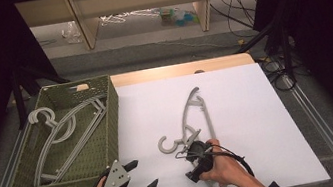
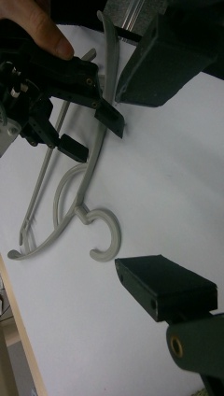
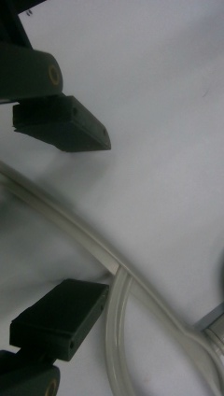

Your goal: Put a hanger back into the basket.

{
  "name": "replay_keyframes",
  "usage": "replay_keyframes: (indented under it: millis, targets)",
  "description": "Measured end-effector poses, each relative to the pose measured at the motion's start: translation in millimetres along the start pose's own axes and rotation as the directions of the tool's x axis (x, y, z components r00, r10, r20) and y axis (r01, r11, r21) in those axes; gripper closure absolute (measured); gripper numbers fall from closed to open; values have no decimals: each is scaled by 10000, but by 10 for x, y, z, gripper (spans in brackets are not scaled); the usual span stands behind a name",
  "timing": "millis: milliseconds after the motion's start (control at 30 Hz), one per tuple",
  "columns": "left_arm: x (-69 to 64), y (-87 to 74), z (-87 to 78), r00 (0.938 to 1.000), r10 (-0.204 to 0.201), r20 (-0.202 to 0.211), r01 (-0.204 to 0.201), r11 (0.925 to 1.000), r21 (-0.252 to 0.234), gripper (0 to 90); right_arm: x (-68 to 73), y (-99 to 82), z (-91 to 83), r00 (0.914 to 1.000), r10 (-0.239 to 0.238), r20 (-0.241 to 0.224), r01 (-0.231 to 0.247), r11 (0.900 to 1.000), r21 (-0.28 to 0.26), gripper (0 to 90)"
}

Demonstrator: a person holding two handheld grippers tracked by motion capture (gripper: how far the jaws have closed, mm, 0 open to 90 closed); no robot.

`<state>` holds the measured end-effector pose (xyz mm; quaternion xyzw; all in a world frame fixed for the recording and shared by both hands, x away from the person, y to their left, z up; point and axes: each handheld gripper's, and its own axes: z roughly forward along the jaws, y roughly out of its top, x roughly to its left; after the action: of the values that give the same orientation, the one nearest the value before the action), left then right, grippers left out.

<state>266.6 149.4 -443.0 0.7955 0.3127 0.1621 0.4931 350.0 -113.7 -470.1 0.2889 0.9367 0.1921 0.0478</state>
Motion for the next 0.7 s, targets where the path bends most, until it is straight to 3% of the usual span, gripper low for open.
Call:
replay_keyframes:
  millis: [67,167,267,367,433,700]
  targets:
    - [8,-9,9,10000,-53,76,54,10000,-22,172,-23,17,3,9999,125,-117,-125,9999,13,276]
    - [18,-18,4,10000,-70,33,70,10000,32,172,-55,38,-12,9995,296,-66,-295,9995,128,370]
    - [31,-12,8,9996,-269,39,270,9995,-152,176,-50,41,-18,9999,-98,91,96,9997,226,399]
    - [42,-15,1,9999,-168,-39,167,9999,-24,176,-65,33,-28,9989,-466,47,465,9987,197,450]
    - [43,-13,7,9997,-239,-31,239,9997,-24,180,-74,25,-44,9970,-773,-99,775,9968,181,551]
    - [52,-25,-10,9997,-227,-11,227,9997,20,187,-156,-24,-94,9919,-1195,-422,1207,9923,277,788]
